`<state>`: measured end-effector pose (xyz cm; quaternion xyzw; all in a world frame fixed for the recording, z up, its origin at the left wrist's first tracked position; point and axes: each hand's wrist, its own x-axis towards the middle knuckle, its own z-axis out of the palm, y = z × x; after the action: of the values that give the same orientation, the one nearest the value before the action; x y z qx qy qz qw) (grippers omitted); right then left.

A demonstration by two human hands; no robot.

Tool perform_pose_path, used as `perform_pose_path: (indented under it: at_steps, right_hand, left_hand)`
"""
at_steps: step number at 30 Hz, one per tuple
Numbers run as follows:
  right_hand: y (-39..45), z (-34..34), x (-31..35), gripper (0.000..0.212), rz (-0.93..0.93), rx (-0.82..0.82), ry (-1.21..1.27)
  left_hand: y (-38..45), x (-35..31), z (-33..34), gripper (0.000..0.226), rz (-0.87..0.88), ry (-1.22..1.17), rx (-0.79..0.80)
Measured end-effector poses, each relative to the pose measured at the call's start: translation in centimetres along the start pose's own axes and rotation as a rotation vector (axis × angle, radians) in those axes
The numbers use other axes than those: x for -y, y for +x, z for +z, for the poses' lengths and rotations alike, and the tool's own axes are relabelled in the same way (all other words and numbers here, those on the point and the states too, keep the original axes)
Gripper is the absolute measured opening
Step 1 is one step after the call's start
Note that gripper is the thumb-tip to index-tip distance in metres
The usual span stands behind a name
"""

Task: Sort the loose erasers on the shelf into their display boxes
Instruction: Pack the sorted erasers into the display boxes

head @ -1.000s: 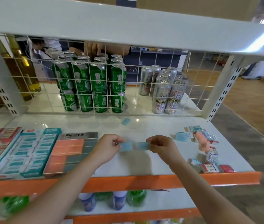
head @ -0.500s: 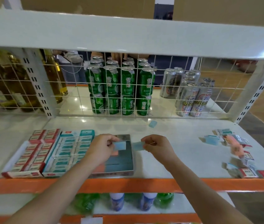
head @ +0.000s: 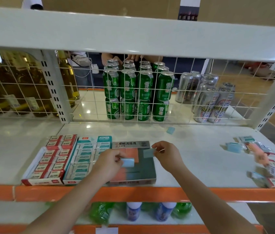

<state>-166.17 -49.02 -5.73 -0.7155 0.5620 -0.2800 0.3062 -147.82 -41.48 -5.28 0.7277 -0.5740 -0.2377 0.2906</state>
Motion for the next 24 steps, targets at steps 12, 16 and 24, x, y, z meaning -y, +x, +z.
perform_pose_path:
  at_steps: [12,16,24]
  right_hand:
    - [2.5,1.6,0.6,0.022,0.0,0.033,-0.107]
    - [2.6,1.6,0.3,0.023,-0.072,0.1,-0.252]
    - [2.6,0.3,-0.6,0.023,-0.111,0.044,-0.211]
  left_hand:
    - [0.9,0.3,-0.4,0.023,0.004,-0.065,-0.011]
    - [1.3,-0.1,-0.2,0.021,0.012,-0.098,-0.022]
    - [2.2,-1.3,1.3,0.017,0.022,-0.138,-0.005]
